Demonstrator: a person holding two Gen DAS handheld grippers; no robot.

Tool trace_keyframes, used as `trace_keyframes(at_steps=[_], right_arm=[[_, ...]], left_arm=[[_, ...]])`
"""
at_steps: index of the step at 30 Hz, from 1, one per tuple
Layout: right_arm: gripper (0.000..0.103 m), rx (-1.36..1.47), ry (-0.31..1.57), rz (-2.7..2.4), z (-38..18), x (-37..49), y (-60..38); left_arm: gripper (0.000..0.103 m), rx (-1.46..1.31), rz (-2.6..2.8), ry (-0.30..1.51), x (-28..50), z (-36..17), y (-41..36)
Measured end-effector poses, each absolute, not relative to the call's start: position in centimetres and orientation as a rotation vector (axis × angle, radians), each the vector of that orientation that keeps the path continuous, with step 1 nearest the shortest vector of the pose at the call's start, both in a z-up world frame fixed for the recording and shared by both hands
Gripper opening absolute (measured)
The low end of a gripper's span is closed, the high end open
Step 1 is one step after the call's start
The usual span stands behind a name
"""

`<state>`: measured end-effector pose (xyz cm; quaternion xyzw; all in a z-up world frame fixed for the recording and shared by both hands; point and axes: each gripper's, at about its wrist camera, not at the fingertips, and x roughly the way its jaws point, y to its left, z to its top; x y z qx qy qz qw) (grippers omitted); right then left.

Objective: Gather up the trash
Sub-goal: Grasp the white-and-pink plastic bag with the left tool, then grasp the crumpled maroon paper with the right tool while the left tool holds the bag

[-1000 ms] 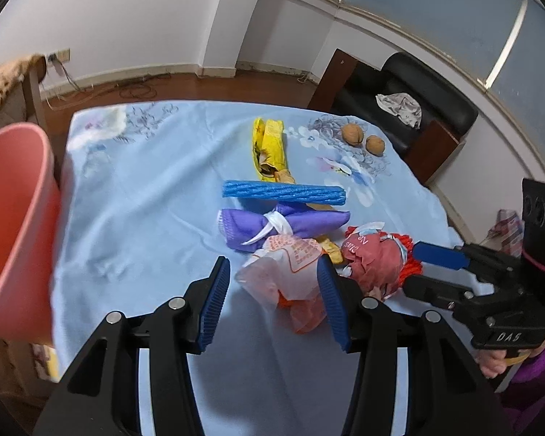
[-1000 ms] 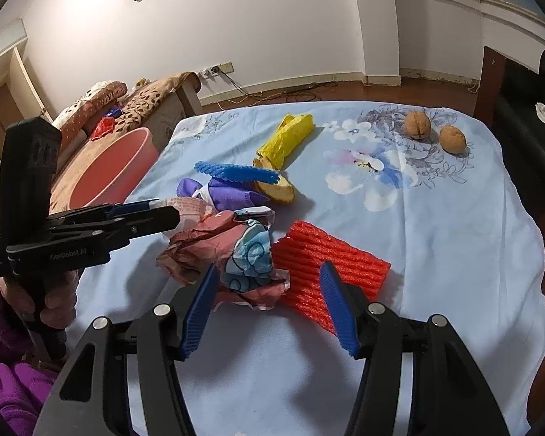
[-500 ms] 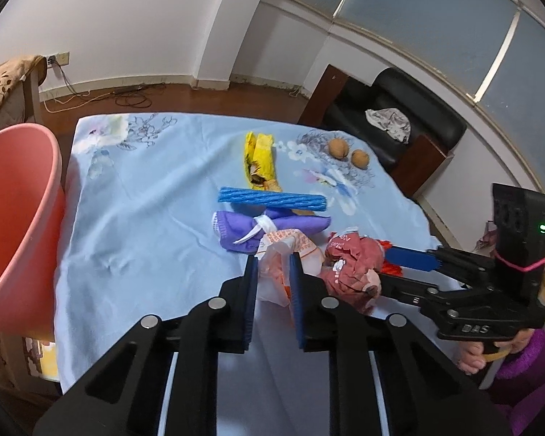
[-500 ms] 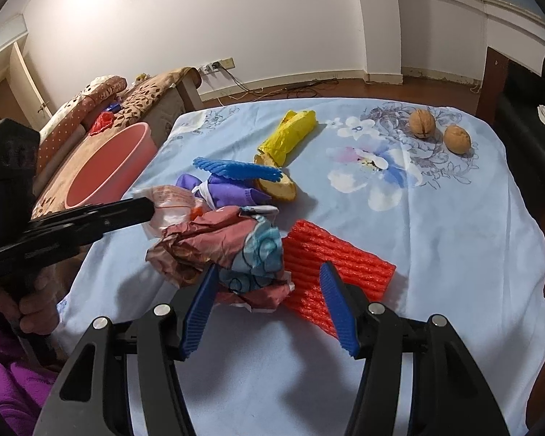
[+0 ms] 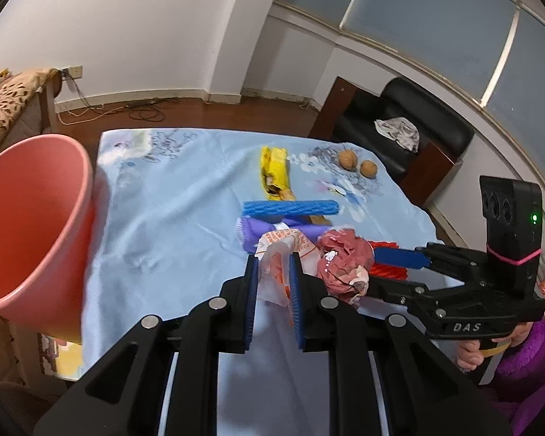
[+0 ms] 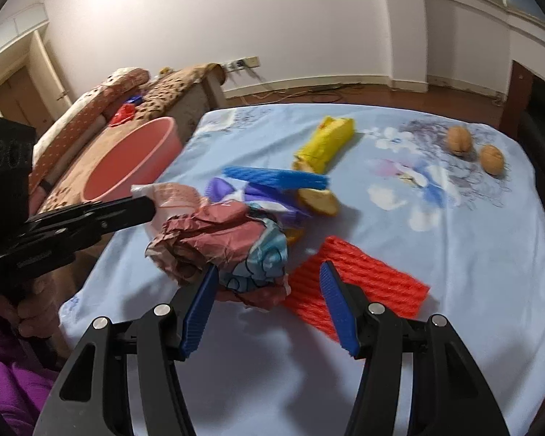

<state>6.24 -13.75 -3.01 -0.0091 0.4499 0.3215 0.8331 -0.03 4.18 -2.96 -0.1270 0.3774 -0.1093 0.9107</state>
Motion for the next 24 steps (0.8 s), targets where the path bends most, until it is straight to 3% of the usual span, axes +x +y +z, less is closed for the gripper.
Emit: trace_keyframes(at_steps=[16,24], right_arm=[[0.057,-0.111,0.945,0.775,-3.2,5.5,-8.9],[0.025,-0.153,0.938,0.821,-3.5,4.8,-6.5]], left_arm=[[0.016,-0.251,-0.098,0.735,-1.6,-2.4,7.2],[0.016,-0.26,-0.061,0.734,-2.1,-2.8,8.1]])
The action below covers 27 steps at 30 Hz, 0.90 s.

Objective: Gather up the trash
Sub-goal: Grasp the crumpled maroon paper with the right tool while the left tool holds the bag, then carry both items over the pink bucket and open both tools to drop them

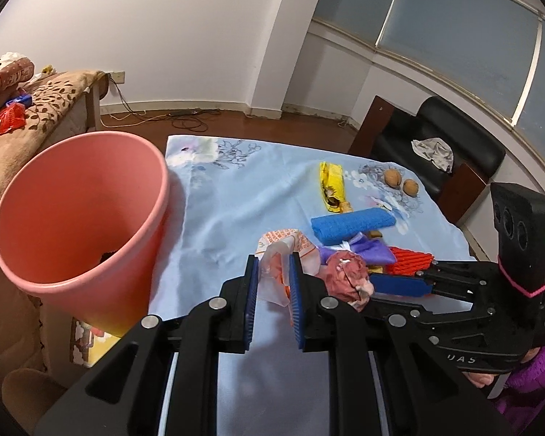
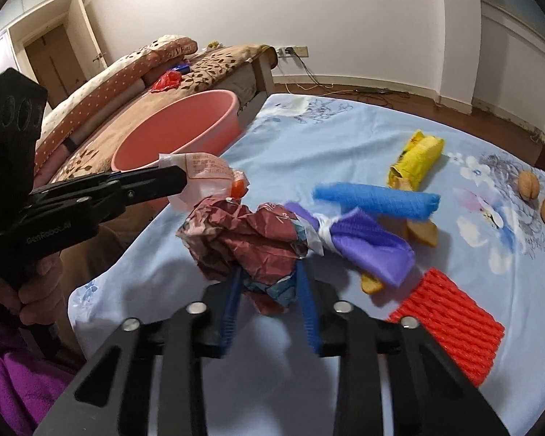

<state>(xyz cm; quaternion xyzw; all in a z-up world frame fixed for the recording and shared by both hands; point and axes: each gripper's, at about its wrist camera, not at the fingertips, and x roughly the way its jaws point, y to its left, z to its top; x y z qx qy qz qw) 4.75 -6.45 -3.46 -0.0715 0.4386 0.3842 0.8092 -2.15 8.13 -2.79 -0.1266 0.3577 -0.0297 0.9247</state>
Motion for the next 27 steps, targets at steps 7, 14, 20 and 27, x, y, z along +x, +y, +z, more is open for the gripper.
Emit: trace_keyframes(at_steps=[7,14,20,27], right_arm=[[0.02,-0.139,0.893,0.815,-2.3,4.4,-6.4],[0.02,-0.09,0.868,0.802,-0.5,5.3,-6.2],[0.02,-0.049,0.853,0.825,1.2,6.4,-4.1],[0.02,-0.04,0.817,0.885,3.7,7.5,0.4]], left_arm=[[0.016,-0.258,-0.02,0.7,-2.8,-2.2,9.3],[0.016,-0.234,0.049,0.615,-3.8,-0.2,10.6],[0.016,-0.224,0.137,0.529,-4.7,2.1,12.5],[0.016,-0.271,0.26,0.459,-5.7,4.1,16.4]])
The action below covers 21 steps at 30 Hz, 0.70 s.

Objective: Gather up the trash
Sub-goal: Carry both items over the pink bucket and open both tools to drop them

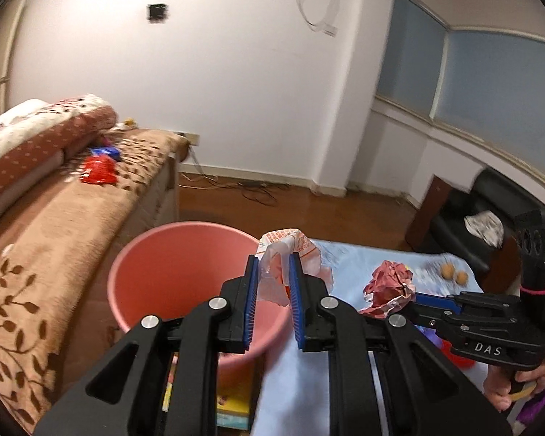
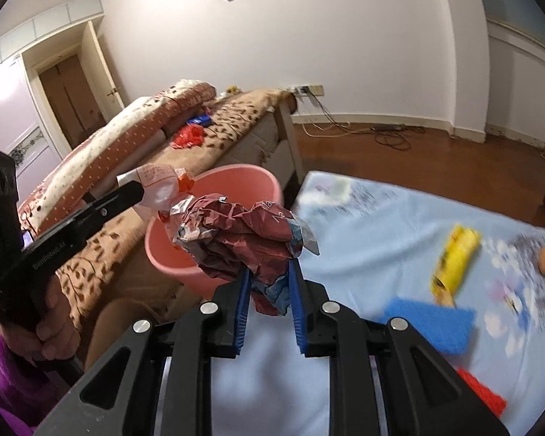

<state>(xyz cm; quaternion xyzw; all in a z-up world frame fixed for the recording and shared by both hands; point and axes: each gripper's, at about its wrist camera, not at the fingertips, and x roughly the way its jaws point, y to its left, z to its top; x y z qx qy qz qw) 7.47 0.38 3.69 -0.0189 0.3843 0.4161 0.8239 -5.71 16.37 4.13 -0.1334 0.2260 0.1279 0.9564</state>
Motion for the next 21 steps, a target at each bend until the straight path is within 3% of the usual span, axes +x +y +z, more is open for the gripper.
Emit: trace_keyframes(at_steps=[10,21], right_arm=[[0.02,-0.082,0.77,0.943,5.7,8.5,7.4],[0.02,-0.134,0.836,0.933,2.9,10.5,12.6]], left_arm=[[0.016,-0.302,0.395,0.422,-6.5,4.8,21.0],[0.017,-0.286,0.472,0.459,-6.0,2.9,23.5]])
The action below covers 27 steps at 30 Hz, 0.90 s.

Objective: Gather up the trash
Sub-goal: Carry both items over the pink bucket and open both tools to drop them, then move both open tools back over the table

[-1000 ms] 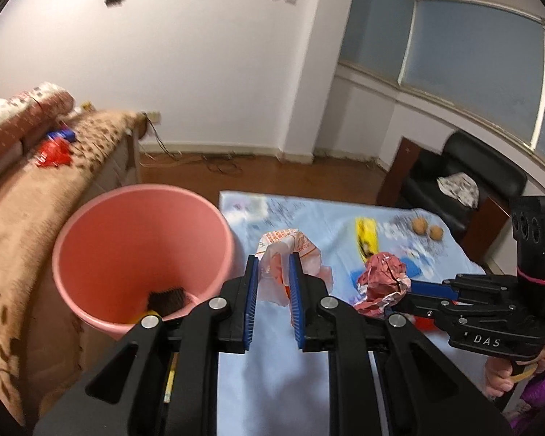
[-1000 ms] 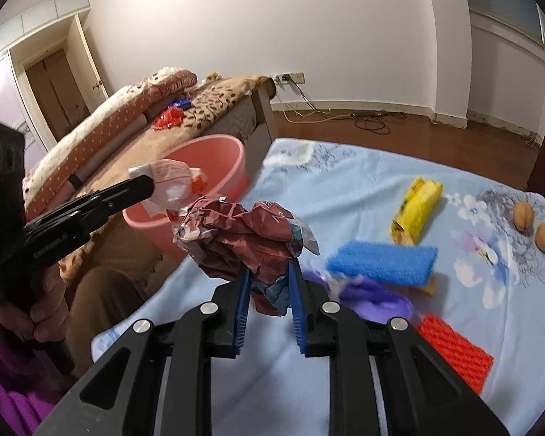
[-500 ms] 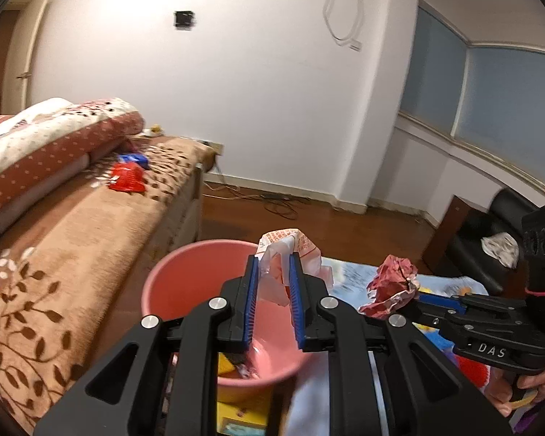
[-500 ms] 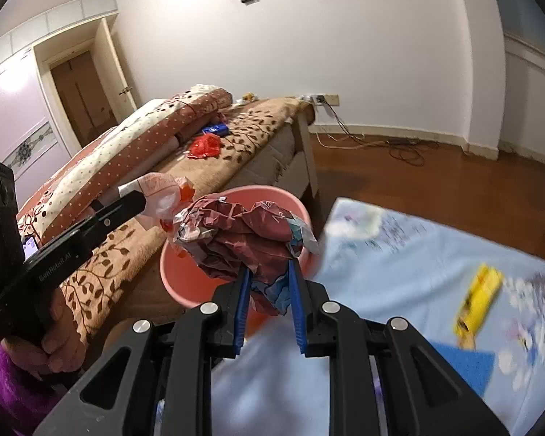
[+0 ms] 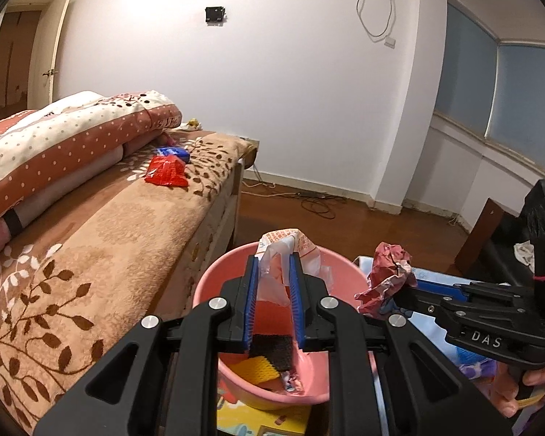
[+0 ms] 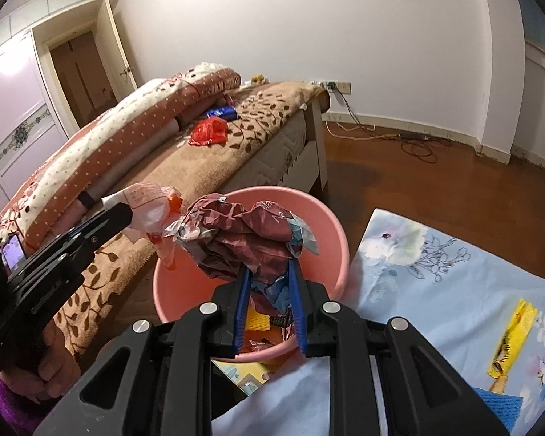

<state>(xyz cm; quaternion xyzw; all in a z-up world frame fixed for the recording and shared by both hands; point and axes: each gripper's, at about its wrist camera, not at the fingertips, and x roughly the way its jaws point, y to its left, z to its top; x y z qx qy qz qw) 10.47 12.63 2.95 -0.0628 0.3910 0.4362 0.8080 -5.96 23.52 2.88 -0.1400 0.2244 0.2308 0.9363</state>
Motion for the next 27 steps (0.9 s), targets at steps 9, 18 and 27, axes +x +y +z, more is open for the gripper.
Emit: trace_keyframes(at_steps=[9,18,27], right_arm=[[0.023,-0.158,0.876,0.906,0.9,11.6,14.4],[0.034,-0.149,0.871,0.9,0.9,12.2,14.3],[0.043,-0.125,0.851,0.896,1.7,11.5,12.9]], left_arm=[[0.02,-0.289,0.482,0.509,-5.0,1.2,24.4],[0.04,-0.301,0.485,0.529,-4.6,0.6,24.7],[0.044,-0.332,0.47,0.522,-5.3,1.2,24.5]])
